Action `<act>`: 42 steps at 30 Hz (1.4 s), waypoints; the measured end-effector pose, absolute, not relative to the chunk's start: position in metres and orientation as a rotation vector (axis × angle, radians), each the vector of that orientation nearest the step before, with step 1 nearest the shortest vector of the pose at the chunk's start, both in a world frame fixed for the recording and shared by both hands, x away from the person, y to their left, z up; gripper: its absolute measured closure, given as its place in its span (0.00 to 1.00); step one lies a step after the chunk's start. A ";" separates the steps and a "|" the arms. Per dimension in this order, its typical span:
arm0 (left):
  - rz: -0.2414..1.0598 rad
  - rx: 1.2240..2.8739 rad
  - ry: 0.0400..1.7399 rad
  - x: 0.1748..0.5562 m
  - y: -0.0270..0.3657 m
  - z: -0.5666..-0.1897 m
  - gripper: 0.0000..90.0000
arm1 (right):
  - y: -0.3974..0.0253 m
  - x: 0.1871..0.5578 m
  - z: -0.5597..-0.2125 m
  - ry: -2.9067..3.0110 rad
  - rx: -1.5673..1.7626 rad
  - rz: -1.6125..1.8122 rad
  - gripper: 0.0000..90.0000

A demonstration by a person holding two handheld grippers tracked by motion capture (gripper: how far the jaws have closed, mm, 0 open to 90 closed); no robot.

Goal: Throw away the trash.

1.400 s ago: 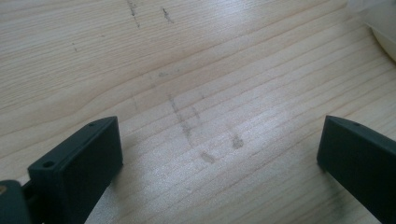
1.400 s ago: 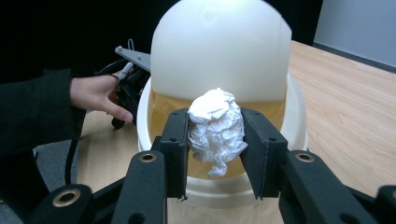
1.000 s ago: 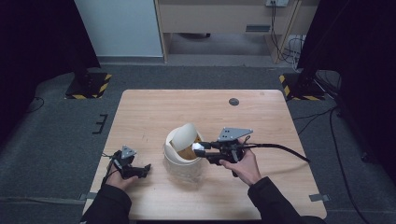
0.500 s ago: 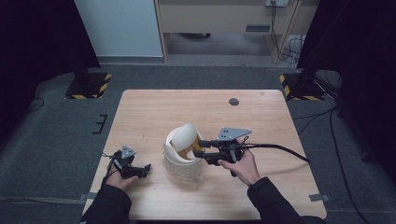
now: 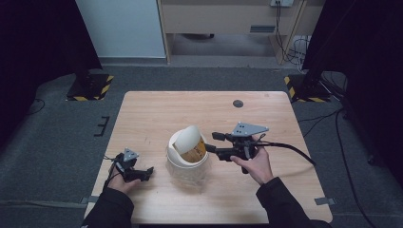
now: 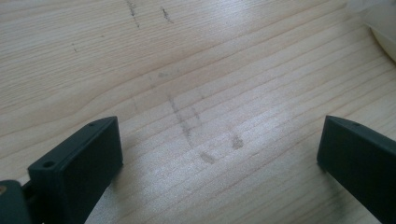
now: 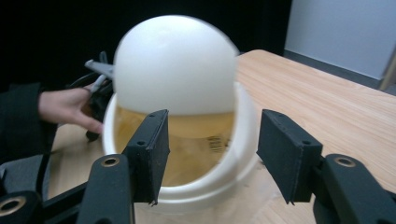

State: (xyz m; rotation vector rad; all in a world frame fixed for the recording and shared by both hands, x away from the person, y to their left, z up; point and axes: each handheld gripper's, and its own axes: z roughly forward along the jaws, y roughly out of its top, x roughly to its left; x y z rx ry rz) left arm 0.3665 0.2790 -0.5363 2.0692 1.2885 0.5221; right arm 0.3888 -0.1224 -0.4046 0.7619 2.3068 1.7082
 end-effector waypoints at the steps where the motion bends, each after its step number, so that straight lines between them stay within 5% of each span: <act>1: 0.522 2.069 1.289 0.367 0.279 -0.536 0.00 | -0.126 0.390 -0.405 2.298 0.776 1.702 0.46; 42: 0.521 2.067 1.288 0.366 0.279 -0.536 0.00 | -0.244 0.433 -0.507 2.204 1.261 1.113 0.20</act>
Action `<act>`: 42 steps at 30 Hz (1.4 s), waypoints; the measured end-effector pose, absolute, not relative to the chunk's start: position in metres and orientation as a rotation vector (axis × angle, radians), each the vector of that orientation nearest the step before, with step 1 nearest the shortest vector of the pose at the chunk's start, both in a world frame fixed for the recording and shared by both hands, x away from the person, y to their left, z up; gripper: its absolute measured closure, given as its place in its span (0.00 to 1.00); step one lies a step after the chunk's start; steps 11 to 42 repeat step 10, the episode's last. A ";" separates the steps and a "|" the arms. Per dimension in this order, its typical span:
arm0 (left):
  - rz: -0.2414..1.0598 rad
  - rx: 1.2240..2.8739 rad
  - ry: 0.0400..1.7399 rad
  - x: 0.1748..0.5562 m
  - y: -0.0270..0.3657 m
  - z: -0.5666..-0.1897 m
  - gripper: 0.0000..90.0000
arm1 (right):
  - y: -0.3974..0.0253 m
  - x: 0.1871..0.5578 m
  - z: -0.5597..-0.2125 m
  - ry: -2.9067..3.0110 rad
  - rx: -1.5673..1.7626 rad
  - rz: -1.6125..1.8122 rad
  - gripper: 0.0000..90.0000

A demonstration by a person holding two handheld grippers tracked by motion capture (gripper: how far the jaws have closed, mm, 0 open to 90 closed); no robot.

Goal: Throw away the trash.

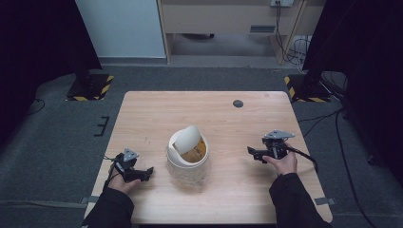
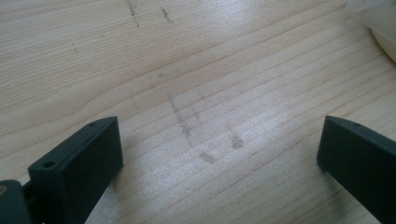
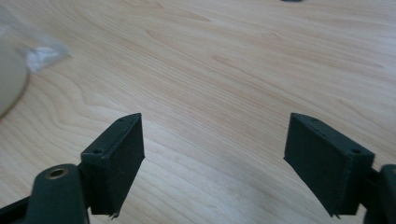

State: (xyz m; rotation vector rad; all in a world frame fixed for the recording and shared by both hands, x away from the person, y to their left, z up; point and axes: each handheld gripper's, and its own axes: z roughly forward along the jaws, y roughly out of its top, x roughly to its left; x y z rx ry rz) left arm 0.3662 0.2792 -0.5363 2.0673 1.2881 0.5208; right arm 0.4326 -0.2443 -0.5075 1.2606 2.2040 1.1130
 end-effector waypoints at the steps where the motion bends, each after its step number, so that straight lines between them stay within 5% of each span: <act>1: 0.521 2.067 1.288 0.366 0.279 -0.536 0.00 | -0.246 0.433 -0.509 2.208 1.264 1.091 0.19; 42: 0.521 2.067 1.288 0.366 0.279 -0.536 0.00 | -0.258 0.436 -0.520 2.208 1.311 0.989 0.16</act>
